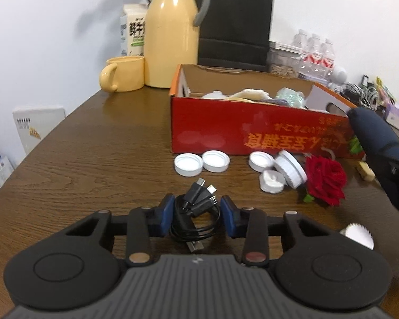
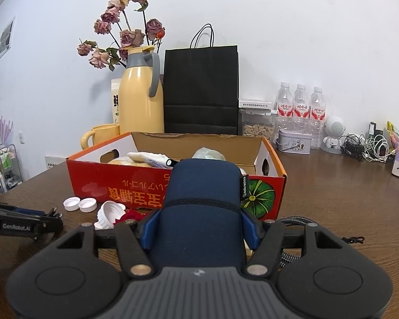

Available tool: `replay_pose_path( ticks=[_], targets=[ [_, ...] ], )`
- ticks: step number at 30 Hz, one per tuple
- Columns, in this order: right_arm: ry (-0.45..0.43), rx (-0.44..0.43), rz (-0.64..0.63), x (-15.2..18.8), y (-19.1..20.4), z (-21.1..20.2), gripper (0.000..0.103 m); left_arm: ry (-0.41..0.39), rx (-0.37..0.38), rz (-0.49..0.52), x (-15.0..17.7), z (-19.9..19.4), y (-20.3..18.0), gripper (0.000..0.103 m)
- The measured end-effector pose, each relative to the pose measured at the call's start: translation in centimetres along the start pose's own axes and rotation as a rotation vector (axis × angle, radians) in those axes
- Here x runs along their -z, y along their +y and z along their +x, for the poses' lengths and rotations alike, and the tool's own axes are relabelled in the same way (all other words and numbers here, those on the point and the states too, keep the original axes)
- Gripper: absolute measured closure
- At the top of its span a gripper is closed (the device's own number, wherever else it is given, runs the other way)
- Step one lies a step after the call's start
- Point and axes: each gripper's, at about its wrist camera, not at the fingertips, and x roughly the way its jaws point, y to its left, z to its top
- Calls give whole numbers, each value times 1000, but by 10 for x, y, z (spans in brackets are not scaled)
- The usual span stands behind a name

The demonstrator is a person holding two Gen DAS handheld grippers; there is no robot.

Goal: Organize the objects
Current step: 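Carry the USB cable into the box while the right gripper carries the navy case there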

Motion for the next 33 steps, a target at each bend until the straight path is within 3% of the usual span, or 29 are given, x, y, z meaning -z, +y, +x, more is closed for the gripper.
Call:
replay_pose_path(
  ticks=[15,23,33],
  targets=[
    [-15,-7,4,-1,0,-3,42,-57,-11,-10,-9,-10,-2,67],
    [-62,-42,-7,-22,4,-3,42,-152,21,11,-42,-24,-18,67],
    [-127,-27,-17,-63,4,23,42,-231,41,9,-94,-10,-41,67]
  ],
)
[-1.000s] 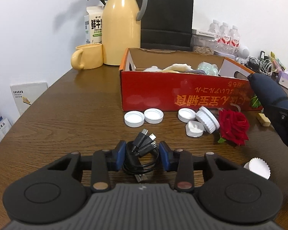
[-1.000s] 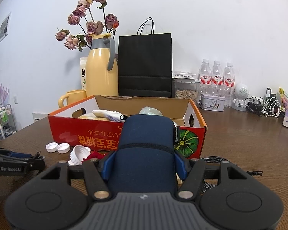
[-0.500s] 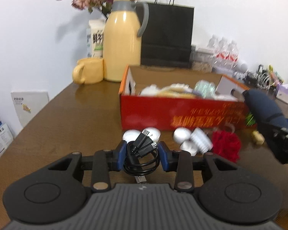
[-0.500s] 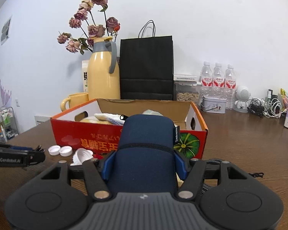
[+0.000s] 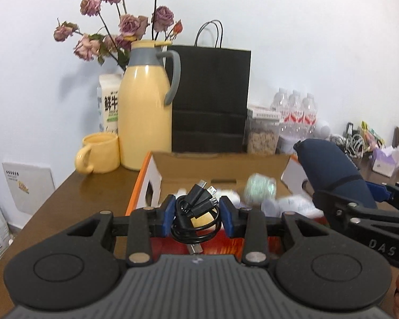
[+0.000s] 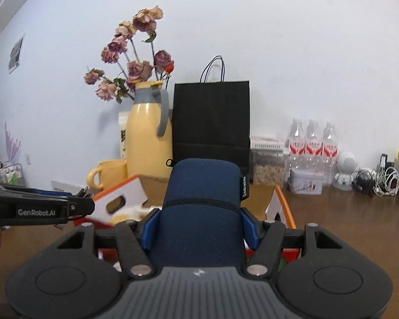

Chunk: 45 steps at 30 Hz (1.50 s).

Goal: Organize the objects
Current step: 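Carry the USB cable into the box while the right gripper carries the navy case there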

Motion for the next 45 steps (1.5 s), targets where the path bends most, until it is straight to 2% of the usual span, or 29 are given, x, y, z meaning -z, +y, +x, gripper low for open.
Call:
replay_pose_path(
  ticks=[5,10,15,19,24,29,30,31,32,34,35,45],
  targets=[
    [-9,21,25,-17,-8,29,42,-23,-3,-13,-20,25,-4,67],
    [6,50,45,-27,-13,65,42,-1,-21,-57,-33,61,-5,67],
    [32,87,57,-23,-25,96,42,23,-33,-105,-35,91,3,67],
    [78,96,81,-17,-36,118,42,44,-44,-97,-37,114,3,67],
    [132,79,91,-6,-40,127,42,83,-46,-64,-25,127,2,67],
    [126,64,65,-4,-34,122,40,57,-34,-45,-23,121,-1,64],
    [129,64,63,-3,-33,122,39,48,-36,-38,-23,119,-2,62],
    [131,65,62,-3,-33,122,38,36,-41,-28,-22,117,-4,50],
    [122,69,62,-3,-33,121,37,23,-45,-19,-21,115,-5,29],
    [98,80,69,-3,-34,117,13,-18,-55,-19,-20,108,-6,0],
    [82,77,74,-4,-35,114,0,-49,-64,-26,-19,105,-6,0],
    [45,79,62,-6,-31,97,0,-68,-77,-51,-17,94,-6,0]
  ],
)
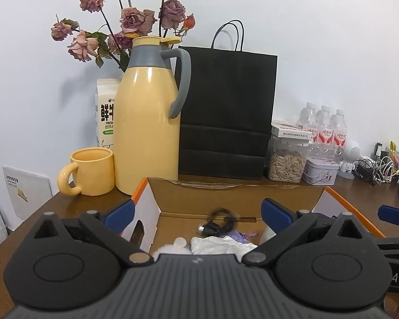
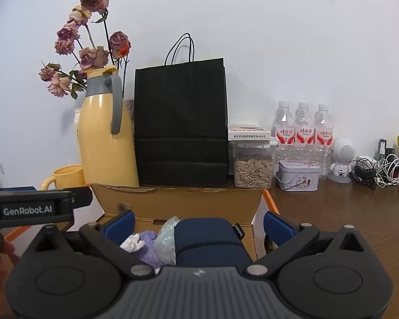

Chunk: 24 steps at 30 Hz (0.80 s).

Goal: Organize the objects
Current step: 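Carry the USB cable into the box while the right gripper carries the navy case there, then move the right gripper back and grasp the white ridged bottle cap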

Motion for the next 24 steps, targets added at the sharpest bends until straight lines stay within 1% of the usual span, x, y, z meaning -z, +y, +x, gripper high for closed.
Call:
replay_pose_path(
  ticks=[5,9,15,20,24],
  targets=[
    [-4,15,-10,2,0,-6,0,-9,-5,-7,2,-5,2,0],
    [-19,18,-12,2,-2,-14,0,-32,-3,-18,4,-17,5,0],
    [-35,8,-36,8,-1,-33,0,-58,31,-8,13,-40,9,0],
    [-50,-13,-54,13,1,-52,0,-62,25,18,26,-57,13,0],
    [-41,-27,-74,22,3,-65,0,-39,29,17,34,-65,19,0]
  ],
)
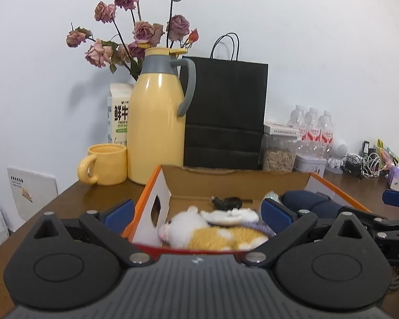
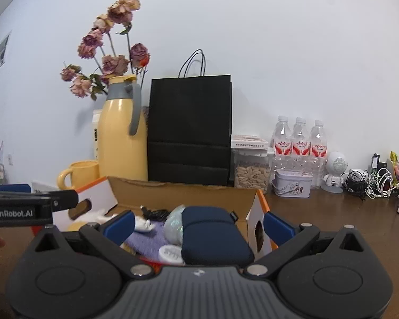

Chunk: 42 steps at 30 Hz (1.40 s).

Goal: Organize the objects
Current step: 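Move the right gripper back and grasp the white ridged bottle cap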

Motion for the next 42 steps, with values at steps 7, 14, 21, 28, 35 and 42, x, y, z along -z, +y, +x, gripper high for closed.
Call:
replay_pose_path(
  ticks=[7,14,21,28,35,42],
  targets=[
    [27,-14,-7,13,2,-16,0,32,-12,14,15,-17,6,0],
    [47,-29,0,23,8,-37,0,64,-53,-32,26,-44,18,0],
    [86,-79,4,30,16,-62,0,103,-62,-26,31,-61,26,0],
    [196,-154,13,50,27,-79,0,157,-68,-21,42,-77,34,0],
    [267,-192,8,67,39,-88,0,202,-82,-17,54,-89,43,0],
    [311,-201,-37,70,53,-85,4,228,-86,-22,59,-92,49,0]
  ],
)
